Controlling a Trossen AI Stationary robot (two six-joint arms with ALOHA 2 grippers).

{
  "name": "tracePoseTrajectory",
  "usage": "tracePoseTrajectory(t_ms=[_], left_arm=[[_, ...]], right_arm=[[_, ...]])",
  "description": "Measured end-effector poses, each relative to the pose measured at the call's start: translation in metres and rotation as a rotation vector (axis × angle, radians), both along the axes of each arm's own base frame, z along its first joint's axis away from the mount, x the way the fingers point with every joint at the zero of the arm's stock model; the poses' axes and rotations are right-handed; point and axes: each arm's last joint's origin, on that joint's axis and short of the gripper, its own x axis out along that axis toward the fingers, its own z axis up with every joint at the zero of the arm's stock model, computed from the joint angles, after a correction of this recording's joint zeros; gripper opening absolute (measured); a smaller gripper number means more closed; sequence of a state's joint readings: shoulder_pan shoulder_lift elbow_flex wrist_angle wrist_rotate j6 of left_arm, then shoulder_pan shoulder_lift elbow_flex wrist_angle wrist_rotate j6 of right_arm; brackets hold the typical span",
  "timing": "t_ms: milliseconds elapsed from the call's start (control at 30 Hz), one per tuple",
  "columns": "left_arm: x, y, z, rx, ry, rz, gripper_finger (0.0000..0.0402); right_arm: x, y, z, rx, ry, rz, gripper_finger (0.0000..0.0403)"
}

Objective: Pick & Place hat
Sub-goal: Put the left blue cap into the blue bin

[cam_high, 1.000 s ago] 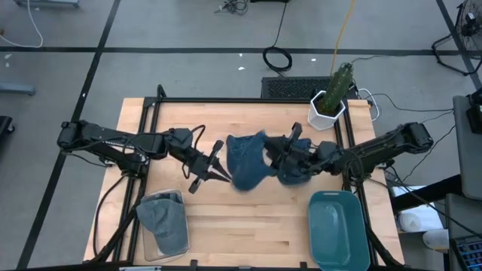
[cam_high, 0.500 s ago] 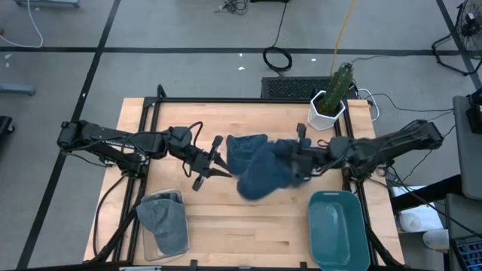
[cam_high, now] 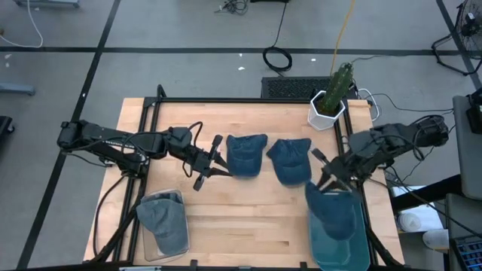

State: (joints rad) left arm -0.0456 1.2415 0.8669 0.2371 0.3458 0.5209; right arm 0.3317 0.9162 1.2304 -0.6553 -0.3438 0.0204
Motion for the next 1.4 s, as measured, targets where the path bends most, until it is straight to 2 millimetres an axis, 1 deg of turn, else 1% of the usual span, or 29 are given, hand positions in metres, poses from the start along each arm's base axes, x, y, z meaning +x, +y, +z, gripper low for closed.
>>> tracePoseTrajectory(t_ms=[67, 133, 233, 300, 433, 533, 633, 733, 933, 1033, 1133, 1300, 1400], left_arm=[[0.000, 0.000, 0.000, 0.000, 0.000, 0.000, 0.0067], [0.000, 0.000, 0.000, -0.001, 0.000, 0.000, 0.0067], [0.000, 0.000, 0.000, -0.001, 0.001, 0.000, 0.0067], [0.000, 0.000, 0.000, -0.001, 0.000, 0.001, 0.0067], [0.000, 0.000, 0.000, -0.002, 0.001, 0.001, 0.0067], [0.000, 0.000, 0.000, -0.002, 0.001, 0.001, 0.0067], [0.000, 0.000, 0.000, -0.002, 0.001, 0.001, 0.0067], [0.000, 0.000, 0.000, -0.002, 0.001, 0.001, 0.0067], [0.000, 0.000, 0.000, -0.002, 0.001, 0.001, 0.0067], [0.000, 0.000, 0.000, -0.002, 0.001, 0.001, 0.0067], [0.000, 0.000, 0.000, -0.002, 0.001, 0.001, 0.0067], [0.000, 0.000, 0.000, -0.001, 0.001, 0.001, 0.0067], [0.000, 0.000, 0.000, -0.001, 0.001, 0.001, 0.0067]], right_arm=[[-0.004, 0.006, -0.002, 0.038, 0.074, 0.013, 0.0009], [-0.003, 0.015, -0.008, 0.070, 0.155, 0.029, 0.0009], [0.000, 0.035, -0.024, 0.084, 0.282, 0.033, 0.0009], [-0.001, 0.049, -0.035, 0.048, 0.344, 0.015, 0.0009], [-0.008, 0.076, -0.044, -0.030, 0.364, 0.006, 0.0009], [-0.018, 0.088, -0.046, -0.053, 0.357, -0.020, 0.0009], [-0.029, 0.093, -0.047, -0.057, 0.360, -0.068, 0.0009], [-0.039, 0.094, -0.040, -0.040, 0.338, -0.090, 0.0009], [-0.048, 0.084, -0.004, 0.008, 0.330, -0.124, 0.0009], [-0.048, 0.081, 0.005, 0.004, 0.390, -0.143, 0.0009], [-0.045, 0.084, 0.004, -0.054, 0.454, -0.126, 0.0009], [-0.039, 0.098, -0.010, -0.156, 0.567, -0.062, 0.0009], [-0.038, 0.104, -0.020, -0.198, 0.680, -0.020, 0.0009]])
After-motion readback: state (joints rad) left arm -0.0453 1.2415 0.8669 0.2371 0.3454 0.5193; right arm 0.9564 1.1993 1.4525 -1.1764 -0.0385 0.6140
